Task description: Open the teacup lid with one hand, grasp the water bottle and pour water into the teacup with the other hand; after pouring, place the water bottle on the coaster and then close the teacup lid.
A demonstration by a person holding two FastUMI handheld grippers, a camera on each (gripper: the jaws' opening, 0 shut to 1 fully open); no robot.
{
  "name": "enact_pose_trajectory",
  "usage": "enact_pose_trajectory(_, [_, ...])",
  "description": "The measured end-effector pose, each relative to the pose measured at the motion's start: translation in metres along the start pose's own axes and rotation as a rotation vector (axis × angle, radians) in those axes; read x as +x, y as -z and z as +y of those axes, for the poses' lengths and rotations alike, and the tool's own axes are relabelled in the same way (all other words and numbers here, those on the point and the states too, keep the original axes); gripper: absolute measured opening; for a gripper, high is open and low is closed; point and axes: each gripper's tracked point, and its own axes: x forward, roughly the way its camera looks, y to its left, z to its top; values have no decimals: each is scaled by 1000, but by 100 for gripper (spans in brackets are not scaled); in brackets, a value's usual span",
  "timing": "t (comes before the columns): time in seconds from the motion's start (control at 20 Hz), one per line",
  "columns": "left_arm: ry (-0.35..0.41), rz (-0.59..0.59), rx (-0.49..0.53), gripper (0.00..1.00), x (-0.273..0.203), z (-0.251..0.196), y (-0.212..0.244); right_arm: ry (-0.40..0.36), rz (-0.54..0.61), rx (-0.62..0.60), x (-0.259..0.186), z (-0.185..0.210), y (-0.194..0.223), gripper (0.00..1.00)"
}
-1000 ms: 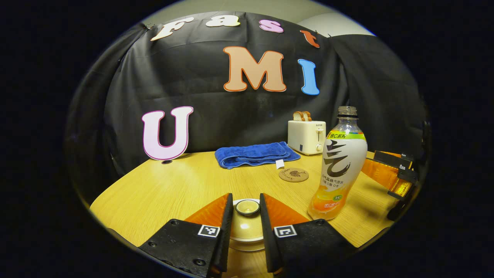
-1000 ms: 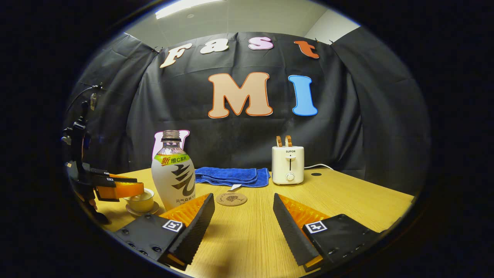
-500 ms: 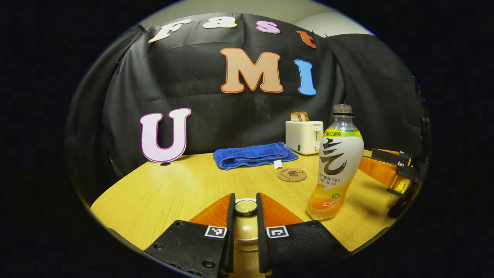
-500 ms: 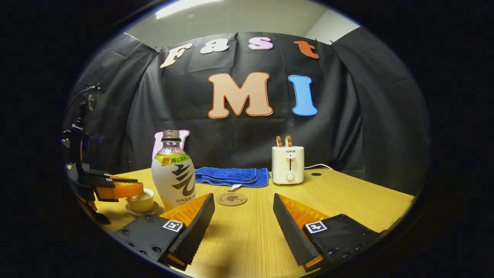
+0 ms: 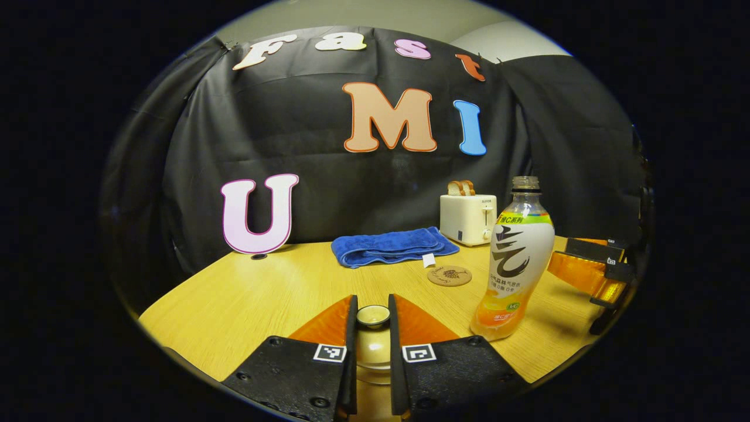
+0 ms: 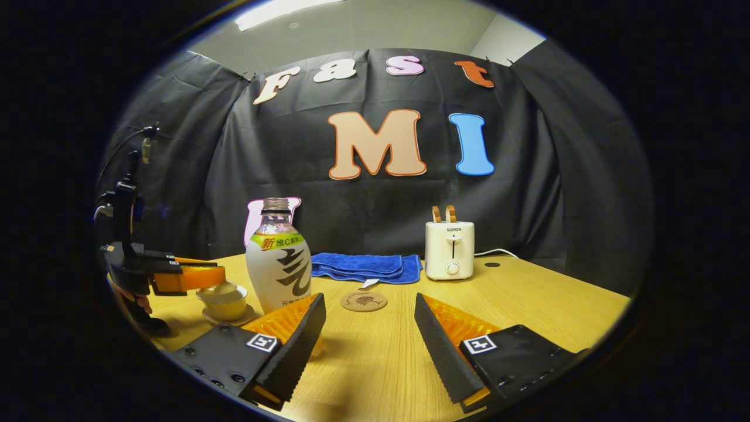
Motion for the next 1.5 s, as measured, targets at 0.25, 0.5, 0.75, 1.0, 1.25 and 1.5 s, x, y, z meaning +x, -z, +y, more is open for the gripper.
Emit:
enact_pose_trajectory(0.25, [-25,-8,1,20,-8,10,-4,-100,12,9,-9,24,2,93])
enact_pose_trajectory(0.5, [-43,-14,-7,20,-15,20,-6,-194,20,7,-15,52,3,94])
enact_pose_trajectory(0.75, [-74,-18,-1,20,-28,34,-7,-232,58,19,-7,68,10,98])
enact_pose_trajectory(1.0, [-106,-20,-13,20,-38,51,-5,-255,72,4,2,84,13,98])
enact_pose_trajectory(1.25, [-121,-15,-28,20,-42,59,-1,-269,91,-15,12,96,17,94])
enact_pose_trajectory(1.5, [-130,-22,-27,20,-44,64,-2,-241,128,-5,28,94,24,100])
